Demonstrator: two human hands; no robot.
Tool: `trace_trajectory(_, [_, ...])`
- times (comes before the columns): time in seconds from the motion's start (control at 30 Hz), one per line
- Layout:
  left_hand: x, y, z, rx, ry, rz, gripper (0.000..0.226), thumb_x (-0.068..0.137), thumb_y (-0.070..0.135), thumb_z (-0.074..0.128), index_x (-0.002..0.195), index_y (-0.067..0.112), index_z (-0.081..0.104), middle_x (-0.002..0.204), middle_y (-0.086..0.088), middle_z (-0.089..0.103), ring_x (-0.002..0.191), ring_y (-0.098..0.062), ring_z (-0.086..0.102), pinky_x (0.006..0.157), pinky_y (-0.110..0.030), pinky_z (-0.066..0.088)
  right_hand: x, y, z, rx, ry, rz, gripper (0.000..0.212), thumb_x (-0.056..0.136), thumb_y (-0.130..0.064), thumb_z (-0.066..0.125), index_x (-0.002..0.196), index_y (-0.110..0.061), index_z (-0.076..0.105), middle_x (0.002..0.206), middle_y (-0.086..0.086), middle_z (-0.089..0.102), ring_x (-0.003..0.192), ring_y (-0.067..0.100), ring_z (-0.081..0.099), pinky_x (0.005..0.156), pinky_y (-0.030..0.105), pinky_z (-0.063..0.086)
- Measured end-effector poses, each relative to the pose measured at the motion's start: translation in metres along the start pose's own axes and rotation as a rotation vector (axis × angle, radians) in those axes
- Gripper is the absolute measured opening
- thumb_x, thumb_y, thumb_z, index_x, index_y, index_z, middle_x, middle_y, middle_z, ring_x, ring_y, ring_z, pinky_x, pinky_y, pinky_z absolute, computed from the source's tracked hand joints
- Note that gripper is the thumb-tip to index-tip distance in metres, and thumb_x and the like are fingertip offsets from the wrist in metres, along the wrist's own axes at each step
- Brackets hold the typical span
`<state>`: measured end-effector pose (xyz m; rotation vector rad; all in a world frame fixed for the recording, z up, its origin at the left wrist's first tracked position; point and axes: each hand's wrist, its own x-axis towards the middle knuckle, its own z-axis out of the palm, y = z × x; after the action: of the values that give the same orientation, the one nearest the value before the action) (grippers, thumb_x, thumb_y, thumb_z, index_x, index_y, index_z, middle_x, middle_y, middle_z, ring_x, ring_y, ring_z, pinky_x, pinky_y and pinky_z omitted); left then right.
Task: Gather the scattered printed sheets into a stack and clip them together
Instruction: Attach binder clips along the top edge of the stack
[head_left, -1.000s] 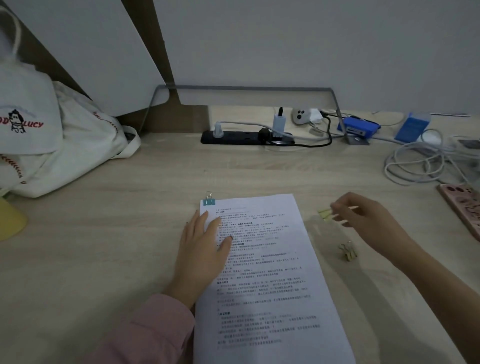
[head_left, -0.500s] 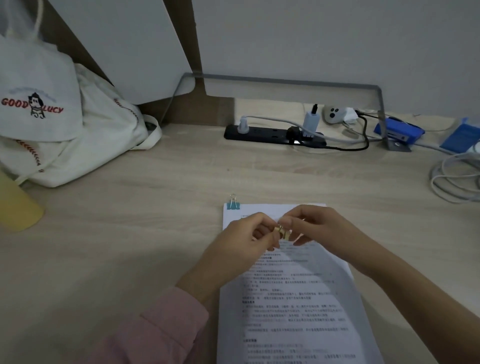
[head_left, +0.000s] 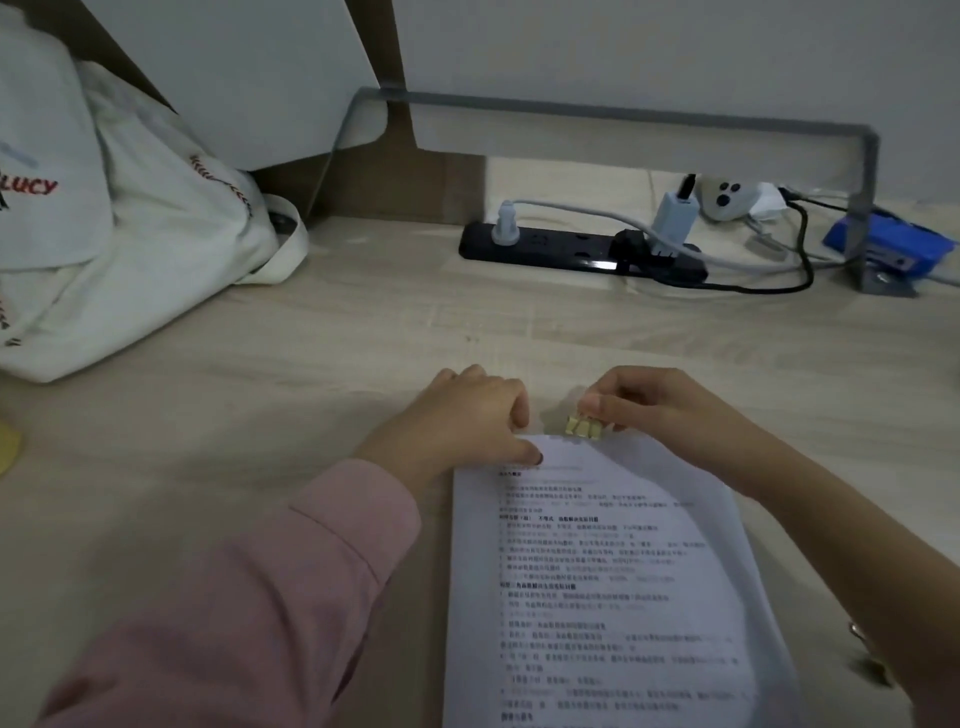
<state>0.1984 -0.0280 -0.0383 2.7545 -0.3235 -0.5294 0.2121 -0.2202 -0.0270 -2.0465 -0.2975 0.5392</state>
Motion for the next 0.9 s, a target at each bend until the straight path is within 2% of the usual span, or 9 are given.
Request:
trace_trajectory(0.1, [0.011, 0.001, -0.005, -0.019, -0.11, -0.029, 0.035, 0.079, 0.048, 0.064, 0.103, 0.023, 0.06, 0.096, 0.009, 0.057, 0.105, -0.014, 0.049, 0.093, -0.031, 0.033, 0.013, 0.0, 0.001, -0.027, -0.029, -0.018, 0.018, 0.084, -0.028, 0.062, 0.078, -0.012, 0.067, 0.079, 0.004, 0.065, 0.07, 0.006, 0.057, 0.066, 0.012, 0.044])
trace_trajectory(0.17, [0.015, 0.001, -0.01, -0.121, -0.209, -0.053, 0.033, 0.08, 0.044, 0.065, 0.103, 0.022, 0.064, 0.093, 0.009, 0.06, 0.093, -0.012, 0.055, 0.084, -0.027, 0.04, 0.019, -0.001, 0.002, -0.007, -0.056, -0.033, 0.019, 0.085, -0.023, 0.062, 0.08, -0.005, 0.066, 0.076, 0.005, 0.061, 0.064, 0.003, 0.054, 0.058, 0.007, 0.042])
trace_trajectory(0.27, [0.017, -0.004, -0.013, -0.351, -0.312, -0.019, 0.019, 0.083, 0.033, 0.065, 0.096, 0.019, 0.066, 0.072, 0.014, 0.055, 0.063, 0.002, 0.053, 0.058, -0.011, 0.039, 0.026, -0.004, 0.003, -0.024, -0.097, -0.06, 0.017, 0.086, -0.019, 0.062, 0.079, -0.003, 0.065, 0.078, 0.012, 0.06, 0.069, 0.011, 0.053, 0.06, 0.011, 0.042])
trace_trajectory(0.33, [0.015, -0.007, -0.012, -0.429, -0.306, 0.015, 0.009, 0.084, 0.027, 0.065, 0.089, 0.021, 0.066, 0.065, 0.017, 0.053, 0.054, 0.007, 0.052, 0.05, -0.004, 0.035, 0.031, -0.005, 0.003, -0.05, -0.123, -0.063, 0.014, 0.085, -0.019, 0.062, 0.077, -0.007, 0.065, 0.082, 0.019, 0.062, 0.074, 0.018, 0.054, 0.067, 0.02, 0.043])
trace_trajectory(0.43, [0.011, -0.01, -0.009, -0.518, -0.277, 0.03, 0.005, 0.084, 0.025, 0.065, 0.088, 0.022, 0.066, 0.075, 0.017, 0.059, 0.07, 0.004, 0.056, 0.062, -0.009, 0.04, 0.035, -0.007, 0.001, -0.029, -0.174, -0.031, 0.013, 0.085, -0.017, 0.062, 0.077, -0.008, 0.065, 0.081, 0.015, 0.061, 0.075, 0.019, 0.054, 0.071, 0.026, 0.042])
trace_trajectory(0.57, [0.008, -0.012, -0.007, -0.581, -0.267, 0.024, 0.006, 0.084, 0.022, 0.066, 0.089, 0.02, 0.067, 0.079, 0.013, 0.062, 0.074, 0.0, 0.058, 0.067, -0.013, 0.042, 0.038, -0.008, -0.001, -0.014, -0.236, -0.012, 0.015, 0.086, -0.017, 0.061, 0.077, -0.005, 0.064, 0.08, 0.01, 0.06, 0.072, 0.012, 0.053, 0.063, 0.011, 0.043])
trace_trajectory(0.63, [0.007, -0.013, -0.006, -0.596, -0.263, 0.02, 0.007, 0.084, 0.021, 0.066, 0.091, 0.018, 0.067, 0.08, 0.012, 0.063, 0.076, -0.002, 0.059, 0.07, -0.015, 0.043, 0.039, -0.009, -0.003, -0.015, -0.252, -0.005, 0.015, 0.087, -0.018, 0.061, 0.077, -0.007, 0.065, 0.078, 0.005, 0.062, 0.07, 0.007, 0.055, 0.063, 0.008, 0.043])
trace_trajectory(0.7, [0.006, -0.013, -0.006, -0.602, -0.253, 0.014, 0.01, 0.084, 0.02, 0.066, 0.093, 0.017, 0.067, 0.08, 0.011, 0.063, 0.076, -0.003, 0.059, 0.069, -0.016, 0.044, 0.04, -0.01, -0.004, -0.021, -0.268, -0.002, 0.016, 0.087, -0.019, 0.06, 0.077, -0.006, 0.065, 0.076, 0.002, 0.063, 0.069, 0.005, 0.056, 0.064, 0.008, 0.043])
trace_trajectory(0.9, [0.005, -0.016, -0.002, -0.629, -0.217, 0.007, 0.004, 0.082, 0.021, 0.068, 0.081, 0.025, 0.065, 0.073, 0.015, 0.062, 0.068, 0.003, 0.057, 0.063, -0.013, 0.039, 0.044, -0.014, 0.0, -0.136, -0.293, -0.002, 0.031, 0.085, -0.024, 0.062, 0.085, 0.006, 0.061, 0.076, 0.013, 0.052, 0.069, 0.017, 0.043, 0.057, 0.012, 0.035])
